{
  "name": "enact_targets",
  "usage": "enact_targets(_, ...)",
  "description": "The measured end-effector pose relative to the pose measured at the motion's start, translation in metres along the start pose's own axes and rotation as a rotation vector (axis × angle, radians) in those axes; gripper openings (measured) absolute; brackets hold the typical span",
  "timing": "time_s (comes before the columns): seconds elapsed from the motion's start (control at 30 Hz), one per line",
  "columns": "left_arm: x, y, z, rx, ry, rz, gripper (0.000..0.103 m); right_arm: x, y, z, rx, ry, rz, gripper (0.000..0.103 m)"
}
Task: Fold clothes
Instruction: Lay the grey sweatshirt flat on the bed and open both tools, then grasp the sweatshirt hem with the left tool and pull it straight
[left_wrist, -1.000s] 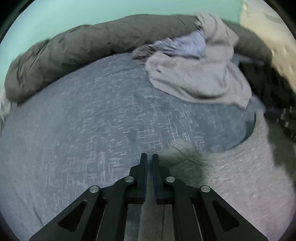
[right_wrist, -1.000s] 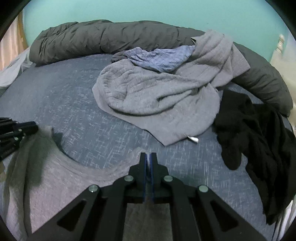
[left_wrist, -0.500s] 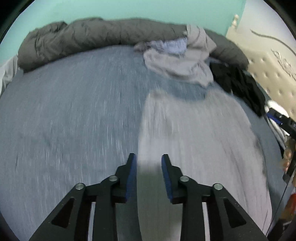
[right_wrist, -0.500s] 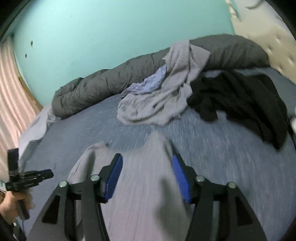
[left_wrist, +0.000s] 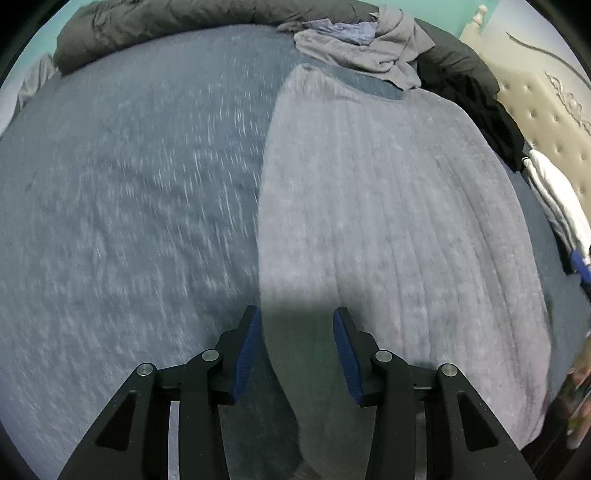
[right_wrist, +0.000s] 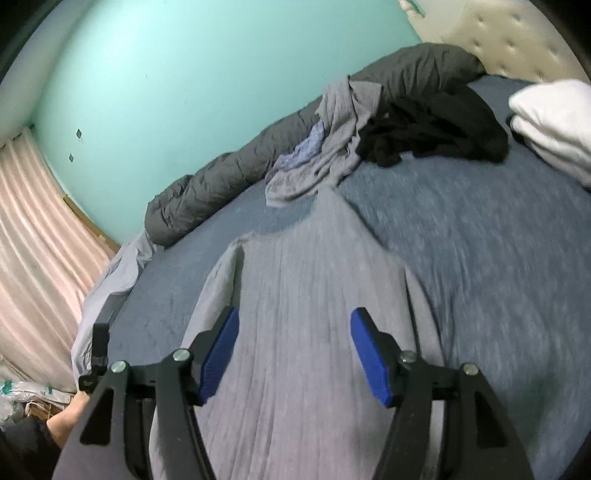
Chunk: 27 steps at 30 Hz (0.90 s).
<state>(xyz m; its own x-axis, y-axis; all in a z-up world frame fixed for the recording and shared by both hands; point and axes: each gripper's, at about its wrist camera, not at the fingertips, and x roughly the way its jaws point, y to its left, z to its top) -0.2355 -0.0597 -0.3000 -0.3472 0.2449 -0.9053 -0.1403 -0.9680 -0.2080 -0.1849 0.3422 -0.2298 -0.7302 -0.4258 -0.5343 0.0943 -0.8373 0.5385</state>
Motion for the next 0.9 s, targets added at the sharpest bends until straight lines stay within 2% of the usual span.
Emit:
enact_targets(0.27, -0.021, -0.019, -0.02, -0.02, -0.039, -0.041, 0.045, -0.003, 0.005, -0.025, -0.034, 0.005, 0.02, 0.064)
enact_targets(0.37, -0.021, -0.021, -0.028, 0.002, -0.027, -0.002, 0.057, 0.003, 0.01, -0.029, -0.037, 0.032, 0.055, 0.064)
enact_targets(0.53, -0.006, -0.013, -0.025, -0.043, 0.004, 0.044, 0.064, -0.002, 0.011, -0.031, -0.046, 0.004, 0.084, 0.064)
enact_targets(0.7, 0.007, -0.02, -0.026, -0.044, 0.021, 0.022, 0.063, -0.006, 0.005, -0.03, -0.018, -0.008, 0.083, 0.064)
enact_targets(0.73, 0.007, -0.023, -0.026, -0.036, 0.018, 0.02, 0.061, -0.006, 0.005, -0.03, -0.021, -0.011, 0.083, 0.064)
enact_targets(0.87, 0.008, -0.032, -0.026, 0.008, 0.024, 0.002, 0.023, -0.008, 0.007, -0.03, -0.035, -0.017, 0.083, 0.064)
enact_targets(0.9, 0.006, -0.035, -0.026, 0.022, 0.023, 0.007, 0.017, -0.008, 0.008, -0.03, -0.038, -0.016, 0.083, 0.064)
